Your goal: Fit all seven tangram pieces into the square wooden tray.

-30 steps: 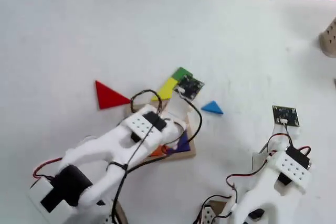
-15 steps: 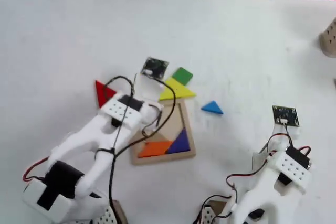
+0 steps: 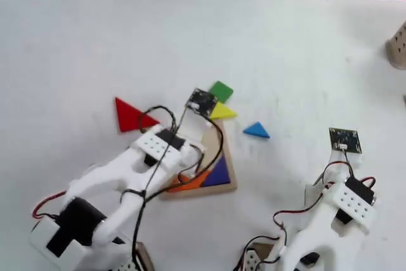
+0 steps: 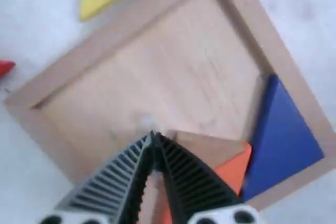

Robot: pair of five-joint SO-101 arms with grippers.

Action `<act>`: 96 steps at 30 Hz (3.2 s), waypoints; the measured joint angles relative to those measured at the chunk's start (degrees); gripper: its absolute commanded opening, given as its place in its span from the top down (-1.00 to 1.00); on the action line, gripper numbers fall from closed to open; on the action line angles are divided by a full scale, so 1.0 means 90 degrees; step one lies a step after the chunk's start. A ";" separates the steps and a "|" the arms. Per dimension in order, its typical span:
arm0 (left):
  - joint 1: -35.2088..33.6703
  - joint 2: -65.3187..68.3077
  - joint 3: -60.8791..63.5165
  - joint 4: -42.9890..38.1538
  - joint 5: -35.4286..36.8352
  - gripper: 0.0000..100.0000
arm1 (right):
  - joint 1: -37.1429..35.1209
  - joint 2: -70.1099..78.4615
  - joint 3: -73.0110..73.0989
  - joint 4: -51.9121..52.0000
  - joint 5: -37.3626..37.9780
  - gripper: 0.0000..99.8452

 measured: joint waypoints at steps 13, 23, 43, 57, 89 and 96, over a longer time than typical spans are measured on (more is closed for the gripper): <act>-0.0313 0.0000 -0.0068 0.0078 0.0000 0.96 | 0.0000 0.0000 0.0000 0.0000 0.0000 0.94; -0.0440 0.0000 -0.0068 0.0078 0.0010 0.96 | 0.0000 0.0000 0.0000 0.0000 0.0000 0.94; -0.2276 -0.2012 0.0440 0.0078 0.0010 0.96 | 0.0000 0.0000 0.0000 -0.0078 -0.0010 0.94; -0.3878 -0.1758 0.1162 -0.1455 0.0010 0.96 | -0.0703 0.0000 -0.1534 0.0137 -0.0781 0.94; -0.5109 -0.1719 0.1162 -0.1397 0.0010 0.96 | -0.5001 0.6994 -0.8733 0.0947 -0.1846 0.72; -0.5079 -0.1719 0.1162 -0.1397 0.0010 0.96 | -0.5294 0.8674 -1.0491 0.1387 -0.1094 0.72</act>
